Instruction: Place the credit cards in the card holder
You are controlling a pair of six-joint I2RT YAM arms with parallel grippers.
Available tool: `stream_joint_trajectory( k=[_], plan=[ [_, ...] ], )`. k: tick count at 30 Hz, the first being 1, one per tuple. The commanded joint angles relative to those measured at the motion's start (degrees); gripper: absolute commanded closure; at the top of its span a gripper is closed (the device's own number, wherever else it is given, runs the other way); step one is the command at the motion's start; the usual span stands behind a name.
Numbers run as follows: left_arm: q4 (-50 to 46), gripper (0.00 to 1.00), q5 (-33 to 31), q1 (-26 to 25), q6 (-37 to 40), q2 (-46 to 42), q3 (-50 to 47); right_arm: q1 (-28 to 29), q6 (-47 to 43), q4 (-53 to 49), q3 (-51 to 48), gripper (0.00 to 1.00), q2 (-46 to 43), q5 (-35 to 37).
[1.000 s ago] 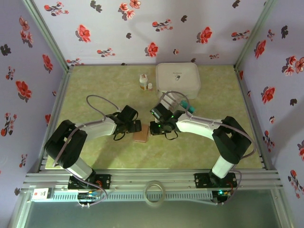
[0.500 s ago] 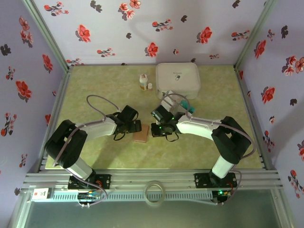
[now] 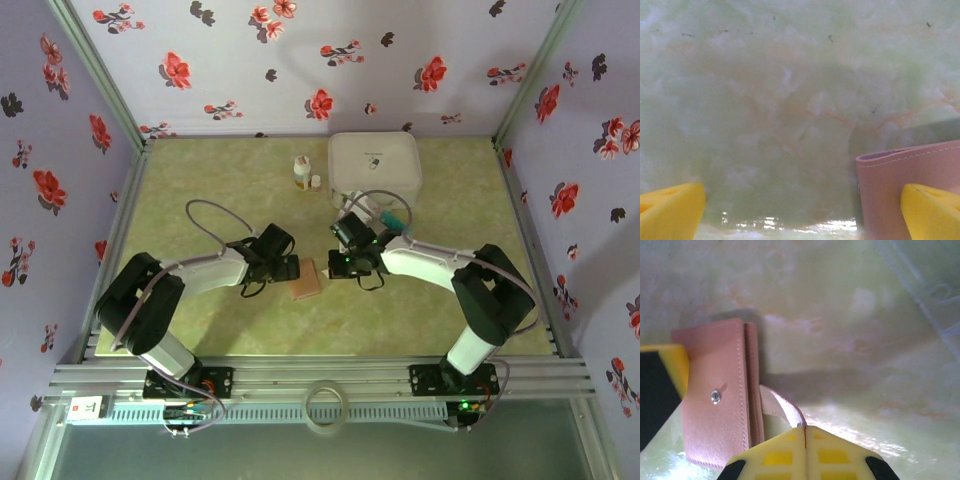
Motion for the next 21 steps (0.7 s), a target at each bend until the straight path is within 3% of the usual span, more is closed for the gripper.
stream_joint_trajectory(
  k=[1, 21],
  plan=[
    [-5.7, 0.0, -0.1, -1.3, -1.3, 2.8, 0.9, -0.9, -2.4, -2.4, 0.7, 1.0, -1.0, -0.6],
    [-4.5, 0.0, -0.1, -2.0, -1.9, 4.8, 0.5, 4.5, 0.4, 1.9, 6.7, 1.0, 5.8, -5.8]
  ],
)
